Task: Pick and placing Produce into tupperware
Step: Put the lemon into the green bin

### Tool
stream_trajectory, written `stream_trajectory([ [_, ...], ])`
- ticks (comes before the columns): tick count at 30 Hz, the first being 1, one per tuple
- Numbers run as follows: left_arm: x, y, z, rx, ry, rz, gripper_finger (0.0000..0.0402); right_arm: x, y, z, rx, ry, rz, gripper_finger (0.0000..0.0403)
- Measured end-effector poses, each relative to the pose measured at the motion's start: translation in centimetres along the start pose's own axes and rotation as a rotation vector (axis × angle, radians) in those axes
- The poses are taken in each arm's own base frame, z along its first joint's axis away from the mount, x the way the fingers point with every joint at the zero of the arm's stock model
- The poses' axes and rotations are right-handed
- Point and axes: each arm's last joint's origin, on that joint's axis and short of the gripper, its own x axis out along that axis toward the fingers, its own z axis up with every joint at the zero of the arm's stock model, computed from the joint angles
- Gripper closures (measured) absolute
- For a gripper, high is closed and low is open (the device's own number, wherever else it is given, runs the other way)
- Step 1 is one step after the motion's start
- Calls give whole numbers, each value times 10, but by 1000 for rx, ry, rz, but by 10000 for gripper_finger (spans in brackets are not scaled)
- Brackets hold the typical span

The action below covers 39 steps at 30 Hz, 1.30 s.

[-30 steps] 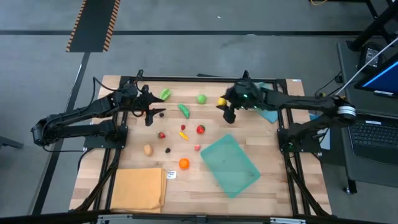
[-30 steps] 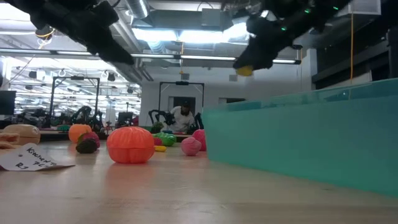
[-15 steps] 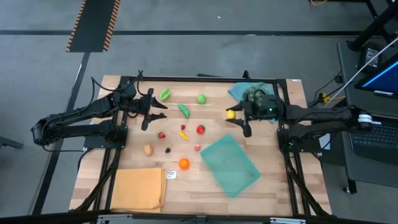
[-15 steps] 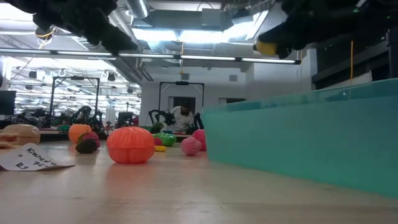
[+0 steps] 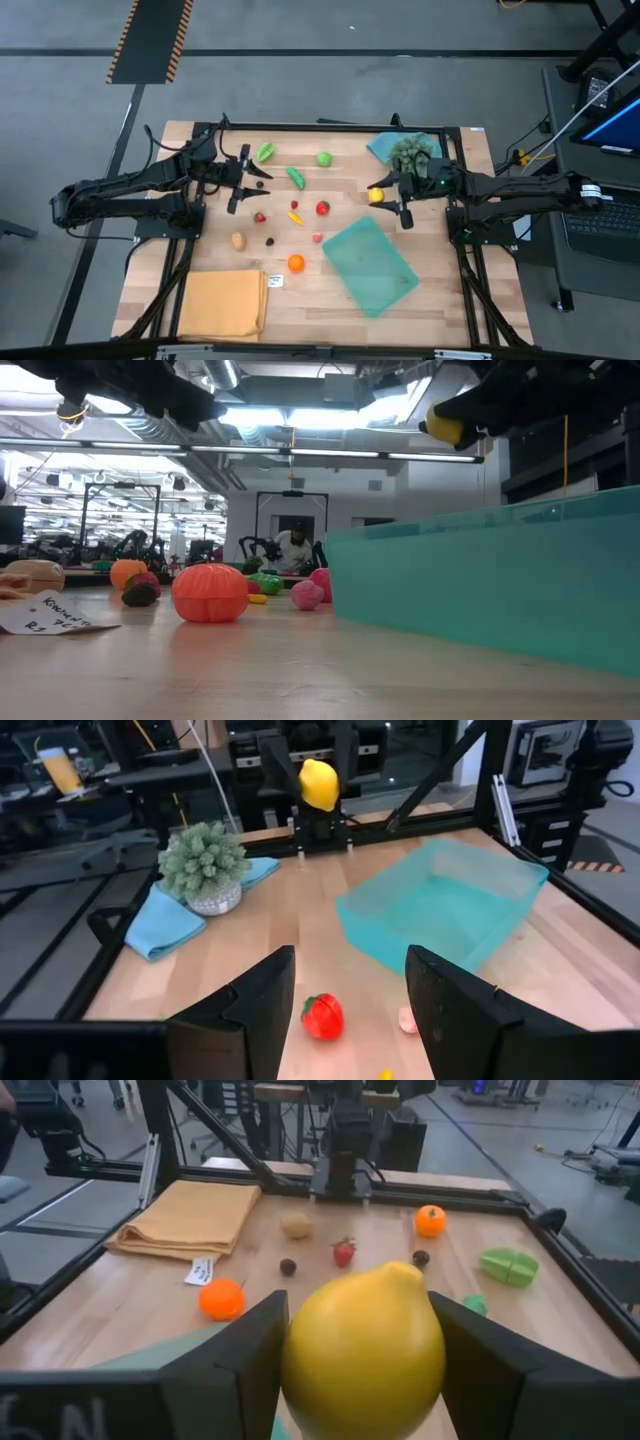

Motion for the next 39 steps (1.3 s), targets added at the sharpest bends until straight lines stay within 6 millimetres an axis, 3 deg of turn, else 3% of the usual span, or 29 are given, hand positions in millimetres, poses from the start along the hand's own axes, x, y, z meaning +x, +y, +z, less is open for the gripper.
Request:
stream_trajectory([
  [9,1,-3,0,2,-1,-18,217,7,10,-2,14,64,60,192],
  [29,1,-3,-2,-7,21,-14,217,73,44,30,29,645,221,192],
  [39,1,-3,-4,-23,49,-7,217,101,64,26,-18,859,239,192],
])
